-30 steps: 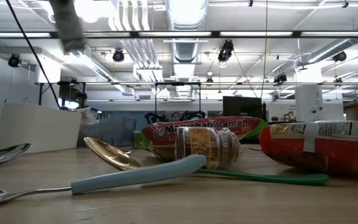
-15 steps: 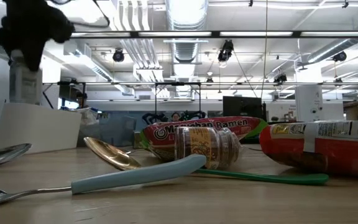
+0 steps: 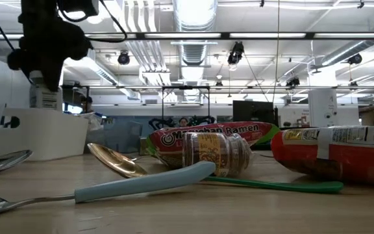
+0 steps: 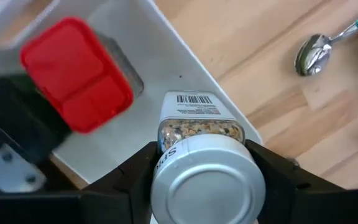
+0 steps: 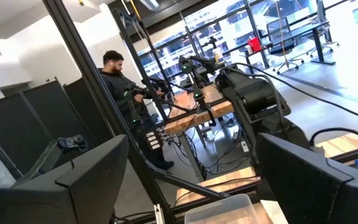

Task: Pick & Place Food Item
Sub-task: Put the white seasoning bottle into the white bin

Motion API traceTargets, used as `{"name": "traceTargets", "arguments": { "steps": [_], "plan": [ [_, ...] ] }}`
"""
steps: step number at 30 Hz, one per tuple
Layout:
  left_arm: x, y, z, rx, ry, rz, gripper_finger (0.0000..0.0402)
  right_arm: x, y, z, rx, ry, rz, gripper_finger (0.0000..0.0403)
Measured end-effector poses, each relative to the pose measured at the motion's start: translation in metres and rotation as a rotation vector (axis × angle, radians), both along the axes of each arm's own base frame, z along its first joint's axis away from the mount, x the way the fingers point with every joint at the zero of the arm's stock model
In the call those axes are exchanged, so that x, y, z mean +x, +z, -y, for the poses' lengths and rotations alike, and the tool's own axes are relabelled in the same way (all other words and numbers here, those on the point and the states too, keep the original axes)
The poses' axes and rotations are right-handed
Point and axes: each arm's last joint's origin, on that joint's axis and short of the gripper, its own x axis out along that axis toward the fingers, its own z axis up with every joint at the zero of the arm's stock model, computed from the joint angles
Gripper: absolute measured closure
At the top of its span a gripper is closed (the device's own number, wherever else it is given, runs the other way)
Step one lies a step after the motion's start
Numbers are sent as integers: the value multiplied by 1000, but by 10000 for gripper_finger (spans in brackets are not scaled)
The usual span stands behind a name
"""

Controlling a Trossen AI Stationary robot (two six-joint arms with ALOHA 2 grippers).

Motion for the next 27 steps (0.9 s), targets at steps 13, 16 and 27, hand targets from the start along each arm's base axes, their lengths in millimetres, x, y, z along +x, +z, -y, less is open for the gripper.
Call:
{"name": "traceTargets", "arguments": {
  "steps": [13, 16, 27],
  "plan": [
    [12, -4, -3, 147, -510, 9, 207, 1, -3, 0, 2, 1, -31, 53],
    [15, -3, -4, 203, -605, 26, 207, 1, -4, 0, 3, 1, -35, 53],
    [13, -3, -27, 313, -571, -29, 207, 1, -4, 0, 17, 0, -35, 53]
  ]
}}
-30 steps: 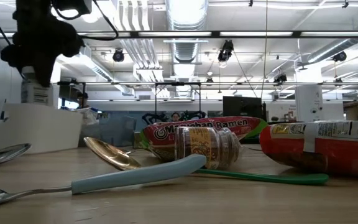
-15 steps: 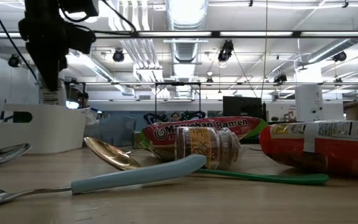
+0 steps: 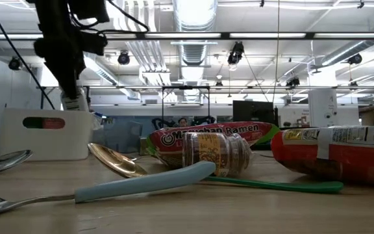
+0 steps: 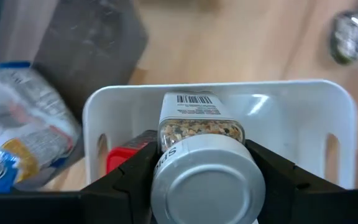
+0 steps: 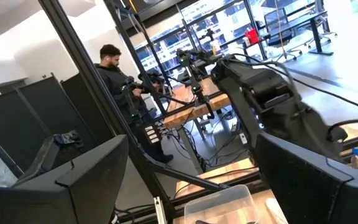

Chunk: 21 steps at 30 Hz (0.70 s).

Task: Pick & Place Food Item
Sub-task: Put the white seasoning bottle into the white bin

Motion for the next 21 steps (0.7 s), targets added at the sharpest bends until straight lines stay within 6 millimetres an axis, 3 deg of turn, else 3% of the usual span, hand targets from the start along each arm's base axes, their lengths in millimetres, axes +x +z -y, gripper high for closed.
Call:
{"name": "traceTargets", "arguments": {
  "steps": [9, 21],
  "plan": [
    [-9, -13, -33, -127, 196, 5, 207, 0, 0, 0, 34, 0, -2, 53],
    [6, -38, -48, -160, 116, -145, 207, 0, 0, 0, 60, 2, -4, 53]
  ]
}}
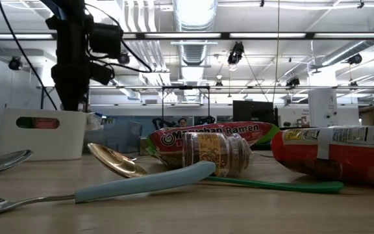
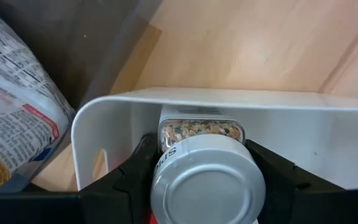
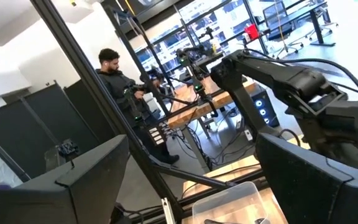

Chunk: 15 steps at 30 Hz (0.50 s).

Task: Pick & Place Food Item
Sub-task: Put the white seasoning bottle into the white bin

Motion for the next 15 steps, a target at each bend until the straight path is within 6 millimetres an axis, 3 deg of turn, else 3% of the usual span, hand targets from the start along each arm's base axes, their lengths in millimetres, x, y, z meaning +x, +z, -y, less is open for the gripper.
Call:
{"name": "traceTargets", "arguments": {
  "steps": [15],
  "plan": [
    [2, 2, -15, 8, 38, -25, 202, 0, 0, 0, 25, 3, -2, 53]
  ]
}}
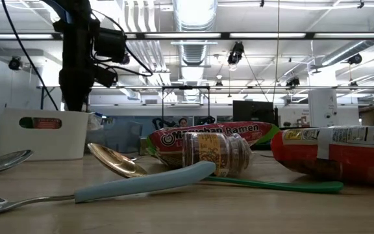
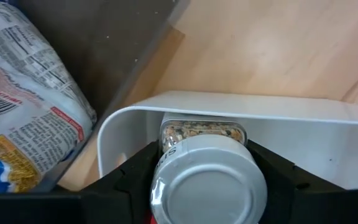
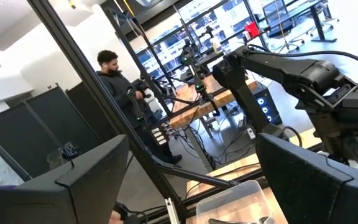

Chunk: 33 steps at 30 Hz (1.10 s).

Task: Pick & Place Food Item
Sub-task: Put the white seasoning bottle into the white bin, then put the orange noodle pack into the black bin

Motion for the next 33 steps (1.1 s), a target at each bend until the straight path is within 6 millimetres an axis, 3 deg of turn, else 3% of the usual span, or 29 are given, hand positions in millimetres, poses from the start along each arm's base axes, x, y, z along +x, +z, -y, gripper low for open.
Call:
{"name": "traceTargets", "arguments": {
  "steps": [5, 9, 18, 25, 33],
  "plan": [
    [-1, 0, 1, -18, -19, -10, 97, 0, -1, 0, -3, 0, -14, 53],
    [-3, 0, 2, -31, -7, -25, 58, 0, -1, 0, -3, 0, -14, 53],
    [-7, 6, 4, -46, 20, -48, 50, 0, -2, 0, -8, 0, -17, 53],
    [-2, 34, 2, -34, 102, -20, 49, 0, -4, 1, 61, -44, -42, 53],
    [4, 65, 5, -142, 234, 99, 49, 0, -28, 11, 193, -166, -273, 53]
  ]
}}
